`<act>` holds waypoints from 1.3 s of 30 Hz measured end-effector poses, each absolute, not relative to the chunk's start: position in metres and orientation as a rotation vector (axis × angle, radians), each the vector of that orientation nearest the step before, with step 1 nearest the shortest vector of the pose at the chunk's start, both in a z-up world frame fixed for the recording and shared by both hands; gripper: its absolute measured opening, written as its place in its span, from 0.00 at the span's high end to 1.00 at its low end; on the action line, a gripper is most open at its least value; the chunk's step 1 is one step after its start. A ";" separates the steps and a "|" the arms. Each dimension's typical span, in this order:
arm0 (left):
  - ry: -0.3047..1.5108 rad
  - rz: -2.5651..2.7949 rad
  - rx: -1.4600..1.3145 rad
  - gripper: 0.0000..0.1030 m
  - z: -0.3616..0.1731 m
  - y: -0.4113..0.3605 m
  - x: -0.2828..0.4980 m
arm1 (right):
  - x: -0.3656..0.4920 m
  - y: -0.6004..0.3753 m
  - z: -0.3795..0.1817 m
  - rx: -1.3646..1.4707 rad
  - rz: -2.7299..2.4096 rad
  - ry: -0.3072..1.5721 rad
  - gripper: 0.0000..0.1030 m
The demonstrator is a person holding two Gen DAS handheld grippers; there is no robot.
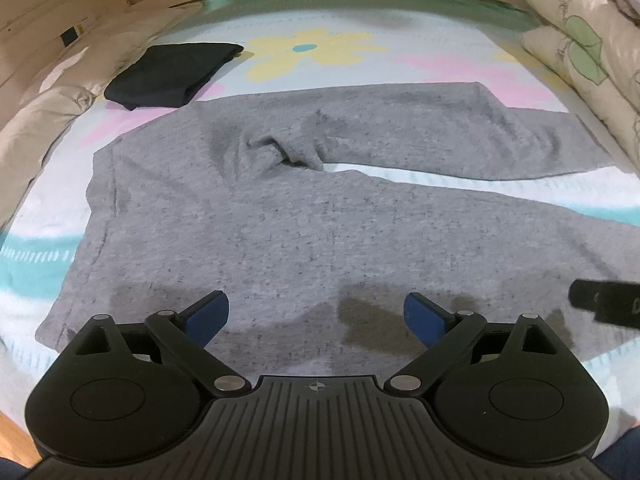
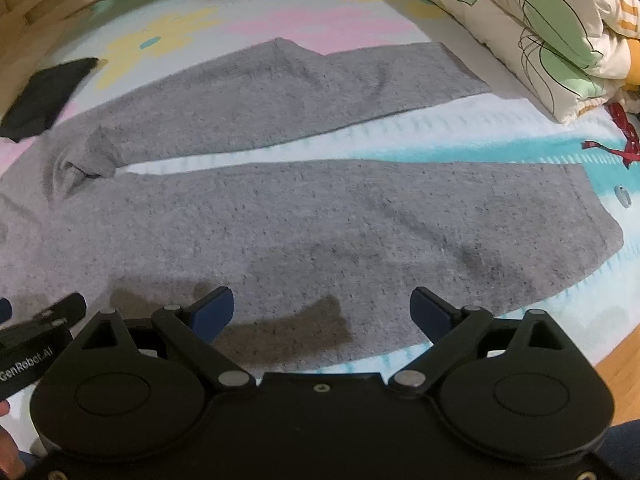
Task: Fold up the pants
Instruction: 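Reach the right gripper to the grey pant leg hem and grasp it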
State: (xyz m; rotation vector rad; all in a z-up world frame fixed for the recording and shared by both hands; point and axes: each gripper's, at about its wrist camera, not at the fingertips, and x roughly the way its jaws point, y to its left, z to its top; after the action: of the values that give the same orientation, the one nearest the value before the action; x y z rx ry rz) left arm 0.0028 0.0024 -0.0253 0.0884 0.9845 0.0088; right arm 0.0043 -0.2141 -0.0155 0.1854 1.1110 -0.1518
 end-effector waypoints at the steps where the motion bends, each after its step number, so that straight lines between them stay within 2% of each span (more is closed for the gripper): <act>1: 0.975 0.012 0.087 0.07 -0.024 0.004 0.002 | 0.004 -0.215 -0.015 0.191 -0.149 1.095 0.08; 4: 0.933 0.013 0.089 0.07 -0.021 0.007 0.000 | 0.002 -0.218 -0.014 0.212 -0.167 1.071 0.08; 13: 0.959 -0.024 0.098 0.07 -0.006 0.004 0.030 | 0.010 -0.230 -0.026 0.234 -0.158 1.133 0.08; 14: 0.941 -0.019 0.119 0.07 -0.002 0.002 0.036 | 0.011 -0.232 -0.028 0.242 -0.160 1.141 0.10; 15: 0.930 -0.019 0.134 0.07 0.001 0.000 0.041 | 0.012 -0.235 -0.030 0.253 -0.156 1.150 0.18; 17: 0.924 -0.025 0.142 0.08 0.007 -0.003 0.056 | 0.013 -0.240 -0.031 0.268 -0.148 1.155 0.26; 22: 0.907 -0.035 0.135 0.08 0.009 -0.006 0.084 | 0.029 -0.250 -0.017 0.218 -0.181 1.109 0.27; 26: 0.976 -0.007 0.119 0.08 -0.010 -0.001 0.094 | 0.064 -0.262 -0.004 0.254 -0.193 1.093 0.26; 27: 1.008 -0.020 0.095 0.12 -0.013 0.002 0.096 | 0.076 -0.266 -0.002 0.282 -0.207 1.089 0.26; 30: 1.048 -0.035 0.043 0.13 -0.018 0.009 0.096 | 0.122 -0.272 -0.002 0.324 -0.258 1.085 0.26; 39: 1.036 -0.045 0.082 0.13 -0.021 0.005 0.099 | 0.253 -0.310 -0.033 0.365 -0.464 1.005 0.26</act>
State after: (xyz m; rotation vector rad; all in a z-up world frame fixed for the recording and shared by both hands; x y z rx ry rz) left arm 0.0988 0.0053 -0.0209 0.0824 1.0356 -0.0452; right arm 0.2525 -0.3104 -0.0326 0.3654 1.0053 -0.4639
